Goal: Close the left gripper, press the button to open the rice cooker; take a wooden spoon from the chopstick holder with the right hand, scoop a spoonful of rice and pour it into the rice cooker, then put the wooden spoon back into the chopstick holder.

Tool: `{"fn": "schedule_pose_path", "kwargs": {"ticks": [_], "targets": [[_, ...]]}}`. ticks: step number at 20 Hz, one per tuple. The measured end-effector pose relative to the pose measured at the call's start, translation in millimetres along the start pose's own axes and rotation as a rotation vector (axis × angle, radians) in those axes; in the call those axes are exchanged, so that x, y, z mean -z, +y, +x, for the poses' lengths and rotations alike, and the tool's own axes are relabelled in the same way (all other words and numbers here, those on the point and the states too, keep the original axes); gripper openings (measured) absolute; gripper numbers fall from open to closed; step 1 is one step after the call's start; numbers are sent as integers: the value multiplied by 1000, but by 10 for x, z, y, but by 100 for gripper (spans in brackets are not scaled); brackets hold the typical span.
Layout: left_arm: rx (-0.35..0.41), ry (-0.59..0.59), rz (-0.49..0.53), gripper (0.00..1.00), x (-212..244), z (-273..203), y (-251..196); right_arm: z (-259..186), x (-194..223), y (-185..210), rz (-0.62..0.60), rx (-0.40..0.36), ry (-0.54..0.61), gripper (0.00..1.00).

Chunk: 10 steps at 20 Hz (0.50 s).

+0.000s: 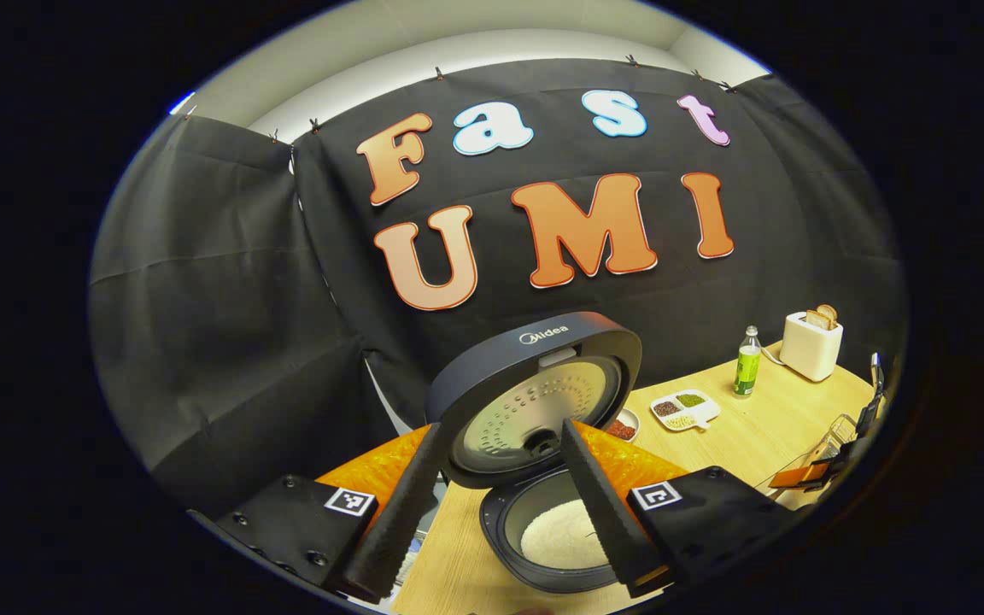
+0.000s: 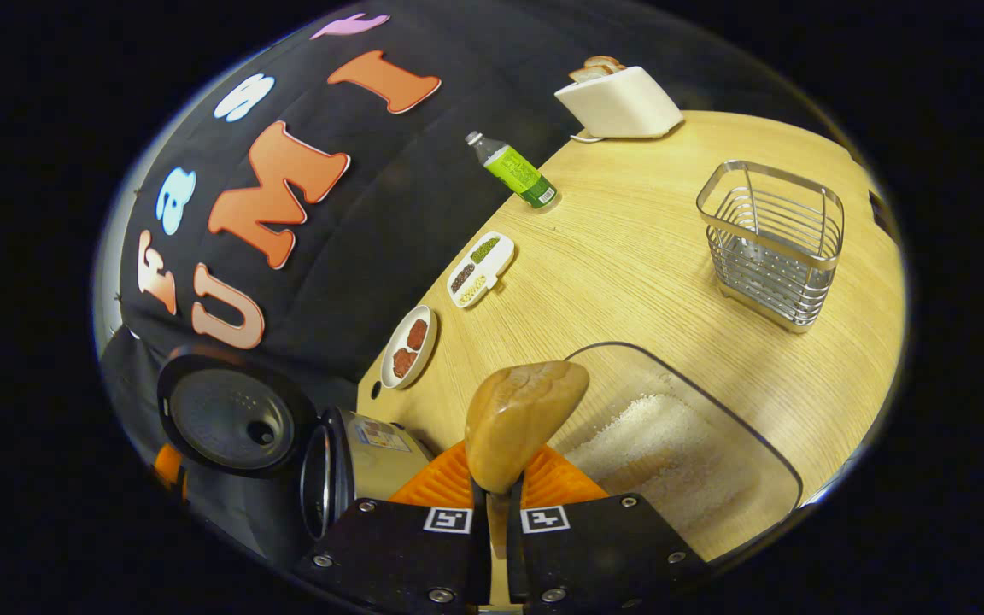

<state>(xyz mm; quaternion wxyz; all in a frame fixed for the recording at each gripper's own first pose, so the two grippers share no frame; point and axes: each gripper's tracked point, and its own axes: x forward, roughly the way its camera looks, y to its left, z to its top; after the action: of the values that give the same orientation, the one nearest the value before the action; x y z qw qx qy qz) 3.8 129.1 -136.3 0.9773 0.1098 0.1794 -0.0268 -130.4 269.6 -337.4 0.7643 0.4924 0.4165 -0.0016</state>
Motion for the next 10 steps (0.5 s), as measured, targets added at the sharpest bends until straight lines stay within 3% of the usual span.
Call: {"fn": "schedule_pose_path", "kwargs": {"ticks": [4,10], "targets": [[12,-17,3,94,-81,22,-103,-44,-111,-29,111,-52,18,7],[8,-15,-23,94,-113,49,-214,-277,-549,-76,320,-203,33,7]]}}
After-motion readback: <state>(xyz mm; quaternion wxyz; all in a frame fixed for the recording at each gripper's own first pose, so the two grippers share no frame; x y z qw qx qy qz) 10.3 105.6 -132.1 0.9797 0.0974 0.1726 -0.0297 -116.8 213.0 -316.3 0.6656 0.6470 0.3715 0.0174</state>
